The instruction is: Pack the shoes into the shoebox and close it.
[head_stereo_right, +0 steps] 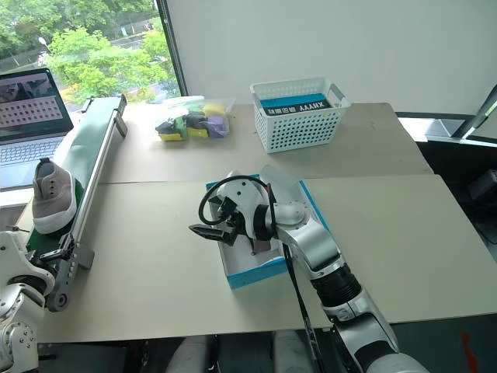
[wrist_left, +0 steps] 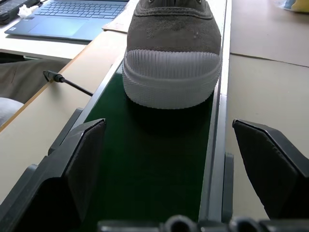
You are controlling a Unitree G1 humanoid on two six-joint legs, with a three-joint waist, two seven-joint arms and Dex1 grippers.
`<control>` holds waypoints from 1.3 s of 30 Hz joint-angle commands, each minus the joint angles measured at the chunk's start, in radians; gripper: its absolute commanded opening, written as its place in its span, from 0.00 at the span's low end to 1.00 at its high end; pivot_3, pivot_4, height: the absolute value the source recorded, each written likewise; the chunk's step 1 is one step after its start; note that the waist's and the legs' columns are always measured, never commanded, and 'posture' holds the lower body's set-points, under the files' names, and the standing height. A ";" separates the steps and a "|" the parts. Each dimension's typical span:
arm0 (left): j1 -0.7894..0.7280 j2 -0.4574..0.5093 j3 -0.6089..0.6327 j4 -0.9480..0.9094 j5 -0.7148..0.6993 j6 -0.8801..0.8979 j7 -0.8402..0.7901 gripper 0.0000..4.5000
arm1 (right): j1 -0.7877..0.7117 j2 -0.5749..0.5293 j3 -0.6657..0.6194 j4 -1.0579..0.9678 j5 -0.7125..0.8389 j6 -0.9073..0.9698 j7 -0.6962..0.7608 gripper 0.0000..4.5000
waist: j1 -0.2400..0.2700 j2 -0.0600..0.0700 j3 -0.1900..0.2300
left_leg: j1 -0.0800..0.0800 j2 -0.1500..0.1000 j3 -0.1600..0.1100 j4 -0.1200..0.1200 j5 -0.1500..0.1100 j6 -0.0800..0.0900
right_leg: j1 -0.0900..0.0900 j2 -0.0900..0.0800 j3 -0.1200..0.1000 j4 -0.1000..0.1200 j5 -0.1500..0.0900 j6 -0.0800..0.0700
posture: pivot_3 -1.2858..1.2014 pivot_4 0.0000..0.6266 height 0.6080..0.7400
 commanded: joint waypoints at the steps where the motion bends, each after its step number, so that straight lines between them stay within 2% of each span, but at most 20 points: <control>1: -0.016 0.021 0.033 0.001 0.005 -0.018 0.018 1.00 | -0.001 0.007 -0.017 -0.052 0.019 0.007 -0.004 0.98 | 0.000 0.000 0.000 | 0.000 0.000 0.000 0.000 0.000 0.000 | 0.000 0.000 0.000 0.000 0.000 0.000 | 0.52 0.24 0.93; 6: -0.022 0.014 0.021 -0.005 -0.009 -0.012 0.017 1.00 | 0.002 0.009 -0.018 -0.061 0.019 0.016 -0.007 0.98 | 0.000 0.000 0.000 | 0.000 0.000 0.000 0.000 0.000 0.000 | 0.000 0.000 0.000 0.000 0.000 0.000 | 0.52 0.24 0.93; 13: -0.024 0.002 0.019 -0.016 -0.024 -0.008 0.017 0.60 | 0.005 0.009 -0.022 -0.071 0.023 0.024 -0.009 1.00 | 0.007 0.000 0.000 | 0.001 0.000 0.000 0.000 0.000 0.000 | 0.001 0.000 0.000 0.001 0.000 0.000 | 0.52 0.24 0.93; 19: -0.032 0.008 0.020 -0.013 -0.030 0.001 0.022 0.39 | -0.006 0.007 -0.029 -0.054 0.019 0.015 -0.009 1.00 | 0.009 0.000 0.000 | 0.001 0.000 0.000 0.000 0.000 0.000 | 0.001 0.000 0.000 0.001 0.000 0.000 | 0.52 0.24 0.93; 35: -0.049 -0.009 0.013 -0.019 -0.043 -0.004 0.044 0.39 | -0.018 0.007 -0.041 -0.037 0.018 0.014 -0.014 1.00 | 0.015 0.000 0.000 | 0.001 0.000 0.000 0.001 0.000 0.000 | 0.001 0.000 0.000 0.001 0.000 0.000 | 0.52 0.24 0.93; 39: -0.052 -0.010 0.010 -0.017 -0.048 -0.011 0.037 0.23 | -0.020 0.008 -0.044 -0.032 0.018 0.014 -0.015 1.00 | 0.017 0.000 0.000 | 0.001 0.000 0.000 0.001 0.000 0.000 | 0.001 0.000 0.000 0.001 0.000 0.000 | 0.52 0.24 0.93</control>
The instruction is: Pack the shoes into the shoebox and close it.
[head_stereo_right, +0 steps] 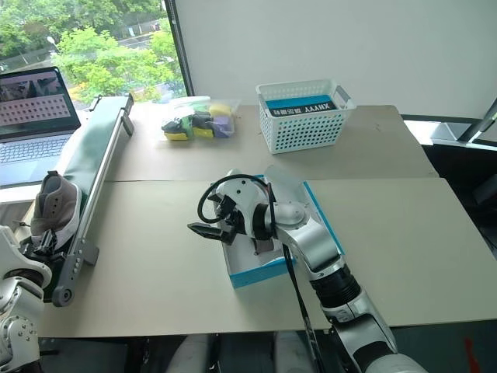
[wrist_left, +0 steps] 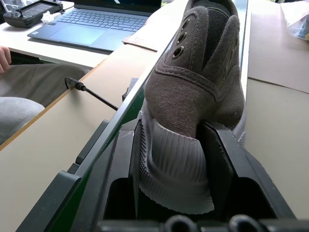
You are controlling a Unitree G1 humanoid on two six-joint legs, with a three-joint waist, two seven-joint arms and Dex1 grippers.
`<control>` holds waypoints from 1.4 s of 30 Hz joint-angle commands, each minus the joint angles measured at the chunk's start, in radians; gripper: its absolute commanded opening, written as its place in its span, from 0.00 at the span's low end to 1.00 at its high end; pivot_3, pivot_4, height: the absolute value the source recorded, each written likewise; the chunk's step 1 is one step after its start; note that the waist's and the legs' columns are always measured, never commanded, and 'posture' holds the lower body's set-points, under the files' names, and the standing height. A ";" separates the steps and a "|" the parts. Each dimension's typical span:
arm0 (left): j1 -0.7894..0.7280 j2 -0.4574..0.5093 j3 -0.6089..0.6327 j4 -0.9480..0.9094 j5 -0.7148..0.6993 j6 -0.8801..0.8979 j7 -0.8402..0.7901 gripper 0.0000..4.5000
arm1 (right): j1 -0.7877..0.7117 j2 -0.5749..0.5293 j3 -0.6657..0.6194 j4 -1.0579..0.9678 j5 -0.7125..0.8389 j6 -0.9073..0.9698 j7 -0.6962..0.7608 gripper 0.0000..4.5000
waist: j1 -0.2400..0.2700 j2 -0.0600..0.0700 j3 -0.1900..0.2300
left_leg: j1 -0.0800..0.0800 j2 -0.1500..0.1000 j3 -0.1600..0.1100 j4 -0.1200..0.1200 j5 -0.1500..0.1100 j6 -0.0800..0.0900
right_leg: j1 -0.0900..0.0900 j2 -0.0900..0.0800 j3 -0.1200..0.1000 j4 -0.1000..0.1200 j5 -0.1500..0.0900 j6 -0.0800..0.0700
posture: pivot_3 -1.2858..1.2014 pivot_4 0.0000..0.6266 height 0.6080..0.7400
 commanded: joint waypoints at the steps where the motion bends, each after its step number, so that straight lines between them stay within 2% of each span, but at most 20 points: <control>1: -0.011 0.002 -0.013 -0.015 -0.014 -0.010 -0.014 0.21 | -0.024 0.004 -0.031 -0.017 0.017 -0.004 -0.002 1.00 | 0.001 0.000 0.000 | 0.000 0.000 0.000 0.000 0.000 0.000 | 0.000 0.000 0.000 0.000 0.000 0.000 | 0.52 0.24 0.93; 8: -0.017 0.006 -0.019 -0.009 -0.010 -0.004 -0.013 0.04 | -0.024 0.005 -0.032 -0.015 0.015 -0.003 -0.006 1.00 | 0.008 0.000 0.000 | 0.000 0.000 0.000 0.000 0.000 0.000 | 0.000 0.000 0.000 0.000 0.000 0.000 | 0.52 0.24 0.93; 16: -0.017 -0.008 -0.044 -0.061 0.019 -0.081 -0.011 0.04 | -0.026 0.008 -0.035 -0.009 0.015 0.004 -0.018 1.00 | 0.009 0.000 0.000 | 0.000 0.000 0.000 0.000 0.000 0.000 | 0.000 0.000 0.000 0.000 0.000 0.000 | 0.52 0.24 0.93; 22: -0.083 -0.082 -0.028 -0.135 -0.083 -0.105 0.011 0.04 | -0.046 0.019 -0.046 0.025 0.014 0.001 -0.031 1.00 | 0.008 -0.001 0.000 | -0.001 0.000 0.000 0.000 0.000 0.000 | -0.001 0.000 0.000 -0.001 0.000 0.000 | 0.52 0.24 0.93; 28: -0.078 -0.114 -0.039 -0.215 -0.216 -0.100 -0.037 0.04 | -0.059 0.030 -0.056 0.048 0.016 0.006 -0.039 1.00 | -0.007 -0.001 0.000 | -0.001 0.000 0.000 0.000 0.000 0.000 | -0.001 0.000 0.000 -0.001 0.000 0.000 | 0.52 0.24 0.93; 32: -0.035 -0.106 -0.106 -0.281 -0.314 -0.039 -0.095 0.04 | -0.124 0.133 -0.216 0.133 0.147 0.203 -0.134 1.00 | -0.018 -0.001 0.000 | -0.001 0.000 0.000 0.000 0.000 0.000 | 0.000 0.000 0.000 -0.001 0.000 0.000 | 0.52 0.24 0.93; 36: -0.015 -0.125 -0.199 -0.316 -0.336 -0.016 -0.097 0.04 | -0.287 0.254 -0.505 0.405 0.315 0.515 -0.307 1.00 | -0.018 -0.001 0.000 | 0.000 0.001 0.000 0.000 0.000 0.000 | 0.000 0.001 0.001 0.000 0.001 -0.001 | 0.52 0.24 0.93; 38: -0.015 -0.137 -0.245 -0.317 -0.329 -0.013 -0.088 0.04 | -0.349 0.288 -0.614 0.484 0.378 0.577 -0.358 1.00 | -0.016 -0.001 0.000 | -0.001 0.001 0.000 0.000 0.000 0.000 | 0.000 0.001 0.000 0.000 0.001 -0.001 | 0.52 0.24 0.93; 42: -0.009 -0.181 -0.335 -0.317 -0.311 -0.022 -0.080 0.04 | -0.434 0.335 -0.752 0.574 0.480 0.663 -0.421 1.00 | -0.016 -0.001 0.000 | -0.004 0.000 0.000 0.000 0.000 0.001 | -0.002 0.001 0.000 -0.002 0.001 -0.001 | 0.52 0.24 0.93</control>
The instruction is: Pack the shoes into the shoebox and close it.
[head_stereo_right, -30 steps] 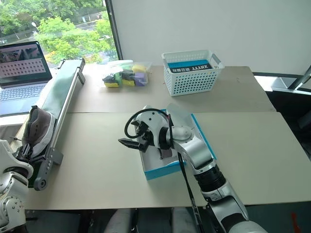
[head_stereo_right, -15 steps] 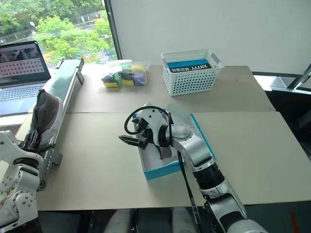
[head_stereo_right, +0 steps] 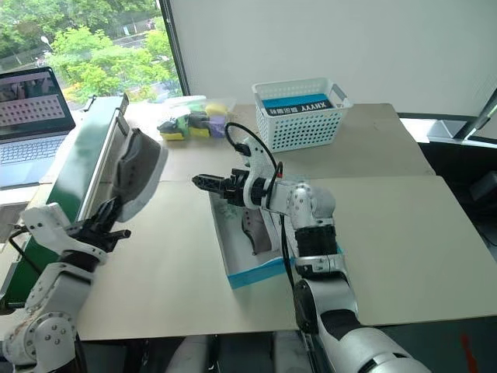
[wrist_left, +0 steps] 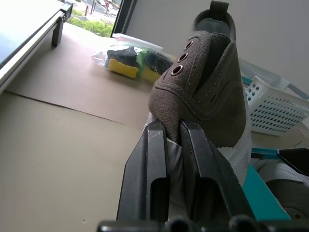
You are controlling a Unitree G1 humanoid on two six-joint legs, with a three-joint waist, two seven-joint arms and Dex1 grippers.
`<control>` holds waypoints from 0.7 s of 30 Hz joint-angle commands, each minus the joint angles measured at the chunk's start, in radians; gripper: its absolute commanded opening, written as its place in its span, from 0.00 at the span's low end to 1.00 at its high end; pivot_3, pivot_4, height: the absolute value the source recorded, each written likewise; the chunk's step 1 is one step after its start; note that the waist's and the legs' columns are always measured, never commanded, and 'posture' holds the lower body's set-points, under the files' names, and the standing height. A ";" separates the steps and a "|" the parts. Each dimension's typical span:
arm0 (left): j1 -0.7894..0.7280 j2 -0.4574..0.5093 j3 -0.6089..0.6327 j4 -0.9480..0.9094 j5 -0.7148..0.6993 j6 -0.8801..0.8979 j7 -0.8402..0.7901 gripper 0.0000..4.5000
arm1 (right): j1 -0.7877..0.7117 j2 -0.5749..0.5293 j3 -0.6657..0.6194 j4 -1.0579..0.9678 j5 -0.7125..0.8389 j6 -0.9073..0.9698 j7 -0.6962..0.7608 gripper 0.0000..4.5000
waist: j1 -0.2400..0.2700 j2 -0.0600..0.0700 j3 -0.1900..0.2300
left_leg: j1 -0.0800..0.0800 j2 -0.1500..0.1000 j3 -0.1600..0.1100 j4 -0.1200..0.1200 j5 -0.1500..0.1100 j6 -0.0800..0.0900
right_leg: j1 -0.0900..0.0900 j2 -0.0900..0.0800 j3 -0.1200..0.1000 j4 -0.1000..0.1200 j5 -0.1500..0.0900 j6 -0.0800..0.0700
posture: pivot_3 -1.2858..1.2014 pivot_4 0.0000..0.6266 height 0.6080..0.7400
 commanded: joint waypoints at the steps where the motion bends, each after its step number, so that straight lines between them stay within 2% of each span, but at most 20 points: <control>1: -0.002 -0.024 -0.076 -0.053 0.010 -0.019 0.004 0.04 | -0.074 0.034 -0.116 0.039 0.114 0.082 -0.056 1.00 | 0.001 0.000 0.000 | -0.001 0.000 0.000 0.000 0.000 0.000 | 0.000 0.000 0.000 0.000 0.000 0.000 | 0.52 0.24 0.93; 7: -0.008 -0.048 -0.146 -0.057 0.035 -0.030 0.027 0.04 | -0.082 0.069 -0.127 0.036 0.149 0.114 -0.113 1.00 | -0.005 0.000 0.000 | -0.001 0.000 0.000 0.000 0.000 0.000 | -0.001 0.000 0.000 0.000 0.000 0.000 | 0.52 0.24 0.93; 21: -0.038 -0.036 -0.152 -0.056 0.040 -0.032 0.037 0.04 | -0.045 0.084 -0.045 0.049 0.151 0.079 -0.123 1.00 | -0.004 0.000 0.000 | -0.002 0.000 0.000 0.000 0.000 0.000 | -0.001 0.000 0.000 0.000 0.000 0.001 | 0.52 0.24 0.93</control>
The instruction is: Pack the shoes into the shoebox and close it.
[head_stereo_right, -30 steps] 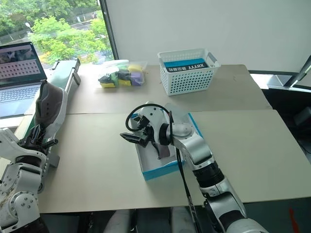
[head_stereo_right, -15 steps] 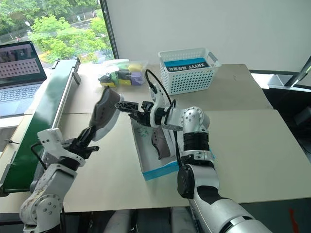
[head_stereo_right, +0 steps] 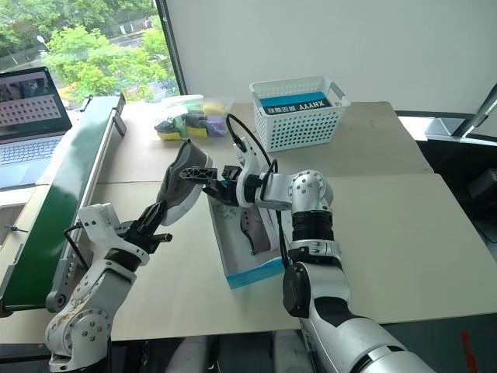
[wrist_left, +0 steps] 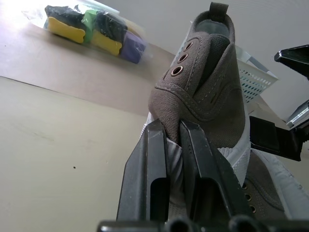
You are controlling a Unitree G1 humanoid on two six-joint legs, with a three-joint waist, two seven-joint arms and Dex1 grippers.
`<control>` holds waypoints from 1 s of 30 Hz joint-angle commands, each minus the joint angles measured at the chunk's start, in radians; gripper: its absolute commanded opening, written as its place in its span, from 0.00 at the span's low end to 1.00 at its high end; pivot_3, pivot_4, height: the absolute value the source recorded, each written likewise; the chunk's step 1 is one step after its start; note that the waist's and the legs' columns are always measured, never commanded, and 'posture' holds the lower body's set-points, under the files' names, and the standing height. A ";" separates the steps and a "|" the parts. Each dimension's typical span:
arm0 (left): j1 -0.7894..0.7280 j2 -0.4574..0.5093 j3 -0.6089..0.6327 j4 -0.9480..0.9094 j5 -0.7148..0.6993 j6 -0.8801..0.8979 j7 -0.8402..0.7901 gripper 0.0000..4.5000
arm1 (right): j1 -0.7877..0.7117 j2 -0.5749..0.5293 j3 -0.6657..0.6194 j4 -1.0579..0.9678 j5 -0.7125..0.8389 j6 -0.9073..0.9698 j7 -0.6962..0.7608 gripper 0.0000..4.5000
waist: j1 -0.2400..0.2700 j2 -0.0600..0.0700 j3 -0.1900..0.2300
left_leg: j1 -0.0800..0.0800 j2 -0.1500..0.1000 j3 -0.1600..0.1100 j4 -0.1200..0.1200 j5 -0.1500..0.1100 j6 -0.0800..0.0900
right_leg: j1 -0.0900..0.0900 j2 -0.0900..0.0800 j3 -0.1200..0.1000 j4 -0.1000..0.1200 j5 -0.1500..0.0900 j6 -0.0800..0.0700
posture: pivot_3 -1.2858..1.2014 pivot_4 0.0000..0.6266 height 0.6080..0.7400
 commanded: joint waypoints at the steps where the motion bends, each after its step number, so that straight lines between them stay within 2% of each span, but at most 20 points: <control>1: -0.019 0.004 -0.004 -0.049 0.001 -0.028 0.000 0.04 | 0.002 0.067 -0.001 0.001 0.027 -0.040 0.004 1.00 | 0.000 0.000 0.000 | 0.000 0.000 0.000 0.000 0.000 0.000 | 0.000 0.000 0.000 0.000 0.000 0.000 | 0.52 0.24 0.93; 8: -0.015 -0.001 -0.019 -0.050 0.010 -0.026 0.009 0.04 | -0.033 0.081 -0.027 0.093 0.039 -0.149 0.010 1.00 | 0.000 0.000 0.000 | 0.000 0.000 0.000 0.000 0.000 0.000 | 0.000 0.000 0.000 0.000 0.000 0.000 | 0.52 0.24 0.93; 11: -0.018 0.001 -0.020 -0.052 0.010 -0.027 0.014 0.03 | -0.044 0.077 -0.032 0.108 0.048 -0.182 0.014 0.86 | 0.000 0.000 0.000 | 0.000 0.000 0.000 0.000 0.000 0.000 | 0.000 0.000 0.000 0.000 0.000 0.000 | 0.52 0.24 0.93; 12: -0.019 0.002 -0.021 -0.052 0.010 -0.026 0.016 0.03 | -0.045 0.078 -0.035 0.102 0.056 -0.187 0.013 0.75 | 0.000 0.000 0.000 | 0.000 0.000 0.000 0.000 0.000 0.000 | 0.000 0.000 0.000 0.000 0.000 0.000 | 0.52 0.24 0.93; 14: -0.020 0.005 -0.023 -0.051 0.011 -0.026 0.017 0.03 | -0.041 0.081 -0.036 0.078 0.073 -0.184 0.010 0.61 | 0.000 0.000 0.000 | 0.000 0.000 0.000 0.000 0.000 0.000 | 0.000 0.000 0.000 0.000 0.000 0.000 | 0.52 0.24 0.93; 15: -0.021 0.007 -0.024 -0.050 0.013 -0.026 0.017 0.03 | -0.039 0.084 -0.037 0.063 0.087 -0.178 0.006 0.58 | 0.000 0.000 0.000 | 0.000 0.000 0.000 0.000 0.000 0.000 | 0.000 0.000 0.000 0.000 0.000 0.000 | 0.52 0.24 0.93; 16: -0.021 0.008 -0.024 -0.049 0.014 -0.025 0.018 0.03 | -0.037 0.085 -0.037 0.055 0.097 -0.174 0.003 0.47 | 0.000 0.000 0.000 | 0.000 0.000 0.000 0.000 0.000 0.000 | 0.000 0.000 0.000 0.000 0.000 0.000 | 0.52 0.24 0.93; 21: -0.025 0.013 -0.029 -0.042 0.019 -0.025 0.018 0.03 | -0.028 0.086 -0.023 0.014 0.125 -0.146 -0.006 0.11 | 0.000 0.000 0.000 | 0.000 0.000 0.000 0.000 0.000 0.000 | 0.000 0.000 0.000 0.000 0.000 0.000 | 0.52 0.24 0.93; 26: -0.027 0.020 -0.041 -0.037 0.030 -0.022 0.013 0.03 | -0.004 0.106 -0.004 -0.084 0.196 -0.077 -0.007 0.09 | 0.000 0.000 0.000 | -0.001 0.000 0.000 0.000 0.000 0.000 | 0.000 0.000 0.000 0.000 0.000 0.000 | 0.52 0.24 0.93; 30: -0.023 0.054 -0.079 -0.033 0.094 -0.025 0.006 0.03 | 0.005 0.127 -0.009 -0.123 0.222 -0.073 -0.044 0.09 | 0.001 0.000 0.000 | -0.001 0.000 0.000 0.000 0.000 0.000 | 0.000 0.000 0.000 -0.001 0.000 0.000 | 0.52 0.24 0.93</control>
